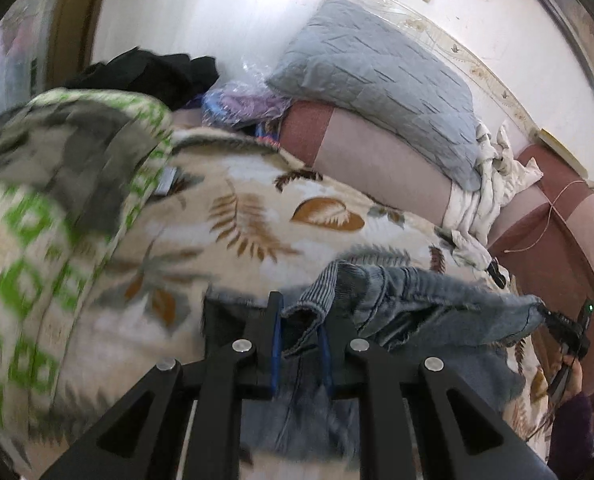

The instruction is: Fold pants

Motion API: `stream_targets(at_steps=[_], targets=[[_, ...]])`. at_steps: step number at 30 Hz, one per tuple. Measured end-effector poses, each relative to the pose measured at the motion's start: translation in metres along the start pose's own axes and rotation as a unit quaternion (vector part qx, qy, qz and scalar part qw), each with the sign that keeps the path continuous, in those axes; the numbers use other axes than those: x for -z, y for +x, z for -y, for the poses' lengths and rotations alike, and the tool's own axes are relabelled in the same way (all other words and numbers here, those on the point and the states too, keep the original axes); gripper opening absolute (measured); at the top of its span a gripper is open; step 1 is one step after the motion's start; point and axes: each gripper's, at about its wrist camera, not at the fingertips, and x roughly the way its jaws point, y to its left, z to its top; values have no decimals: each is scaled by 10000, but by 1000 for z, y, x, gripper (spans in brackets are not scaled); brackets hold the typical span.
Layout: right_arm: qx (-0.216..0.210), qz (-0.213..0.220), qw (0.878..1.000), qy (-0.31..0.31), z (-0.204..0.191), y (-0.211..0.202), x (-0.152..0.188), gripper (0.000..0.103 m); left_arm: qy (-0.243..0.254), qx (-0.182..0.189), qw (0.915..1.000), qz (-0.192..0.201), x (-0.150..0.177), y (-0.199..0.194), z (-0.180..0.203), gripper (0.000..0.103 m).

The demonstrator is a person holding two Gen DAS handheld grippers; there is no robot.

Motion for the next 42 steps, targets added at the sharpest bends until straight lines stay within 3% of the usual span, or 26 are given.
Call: stream_targets(at_steps=[3, 7, 13, 15, 17, 18, 23, 26, 28, 34, 39, 40, 41, 42], targets=[[-107, 32, 9999, 4, 4, -31, 32, 17, -31, -40, 10000, -56, 35, -13, -12, 16], [-155, -86, 9998, -14, 12, -60, 77, 17, -124, -188, 9985, -509, 73, -11, -28, 16], [-103, -416, 9990, -81, 26, -80, 129, 22, -158, -350, 9948, -945, 109, -14, -43, 16], [39, -600, 9982, -24, 34, -87, 148, 29, -91, -480, 9937, -1010, 112, -18, -45, 16], [116, -728, 9973, 61, 43, -93, 159, 48, -57, -658, 9923, -1047, 113, -24, -51, 16], [172, -781, 9967, 153, 49, -98, 164, 53, -84, -666, 9921, -1055, 113, -28, -54, 16], [-63, -489, 9981, 368, 57, -128, 158, 63, -10, -651, 9943, -848, 105, -46, -52, 16], [-118, -124, 9989, 432, 50, -139, 133, 74, 264, -471, 9957, -751, 99, -43, -28, 16], [49, -229, 9983, 527, 44, -128, 118, 76, 543, -311, 9950, -782, 100, -33, -3, 16], [395, -1129, 9884, 937, 39, -43, 87, 76, 1196, 104, 9853, -1218, 125, 14, 67, 16], [711, -1734, 9775, 971, 43, 11, 82, 74, 1542, 179, 9773, -1443, 136, 44, 96, 16], [708, -1858, 9756, 936, 42, 17, 83, 66, 1522, 186, 9767, -1499, 136, 52, 97, 16], [701, -1986, 9737, 867, 40, 23, 84, 50, 1511, 152, 9766, -1525, 136, 57, 96, 16], [729, -2168, 9710, 696, 35, 30, 87, 42, 1503, 90, 9765, -1544, 136, 62, 95, 16]])
